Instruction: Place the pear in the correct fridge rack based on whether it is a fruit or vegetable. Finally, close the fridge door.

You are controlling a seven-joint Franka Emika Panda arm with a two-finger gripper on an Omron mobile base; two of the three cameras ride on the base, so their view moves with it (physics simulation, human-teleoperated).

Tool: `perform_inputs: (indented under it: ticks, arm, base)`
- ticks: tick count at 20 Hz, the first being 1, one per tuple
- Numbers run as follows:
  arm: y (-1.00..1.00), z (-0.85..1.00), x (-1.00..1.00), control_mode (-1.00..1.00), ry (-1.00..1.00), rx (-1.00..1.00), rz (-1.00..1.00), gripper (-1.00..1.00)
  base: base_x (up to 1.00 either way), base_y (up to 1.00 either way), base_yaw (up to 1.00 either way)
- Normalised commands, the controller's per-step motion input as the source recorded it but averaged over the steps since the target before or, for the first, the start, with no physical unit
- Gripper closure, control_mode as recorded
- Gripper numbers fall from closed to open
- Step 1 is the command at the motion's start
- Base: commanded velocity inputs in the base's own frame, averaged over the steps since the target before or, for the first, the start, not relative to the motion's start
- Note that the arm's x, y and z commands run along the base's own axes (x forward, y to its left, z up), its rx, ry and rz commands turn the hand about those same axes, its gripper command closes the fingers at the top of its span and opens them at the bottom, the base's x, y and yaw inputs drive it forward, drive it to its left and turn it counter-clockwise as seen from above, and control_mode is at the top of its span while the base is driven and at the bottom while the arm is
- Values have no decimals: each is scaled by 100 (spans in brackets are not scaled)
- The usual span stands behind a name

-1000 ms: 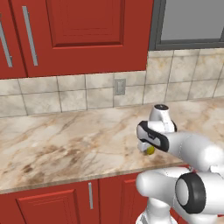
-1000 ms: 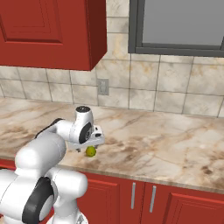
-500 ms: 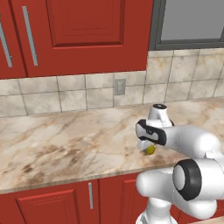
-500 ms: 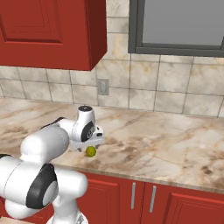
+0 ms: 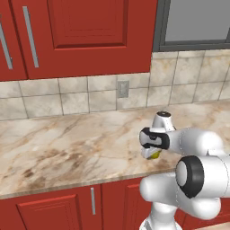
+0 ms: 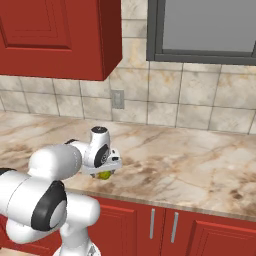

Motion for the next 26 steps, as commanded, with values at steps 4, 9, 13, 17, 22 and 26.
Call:
perform_inputs:
  ticks: [4,9,13,17,22,26]
  arm:
    - [0,-16,19,-100,0,0,2,-100]
    - [0,-26,4,-100,1,0,3,100]
    - [0,-20,0,-100,0,0,3,100]
    - [0,23,-27,-100,-1,0,1,100]
    - [0,97,-57,-100,-16,0,0,100]
    - [0,100,-57,-100,-10,0,0,100]
  base:
    - [0,0,0]
    - [0,0,0]
    - [0,0,0]
    - [0,0,0]
    - [0,0,0]
    - [0,0,0]
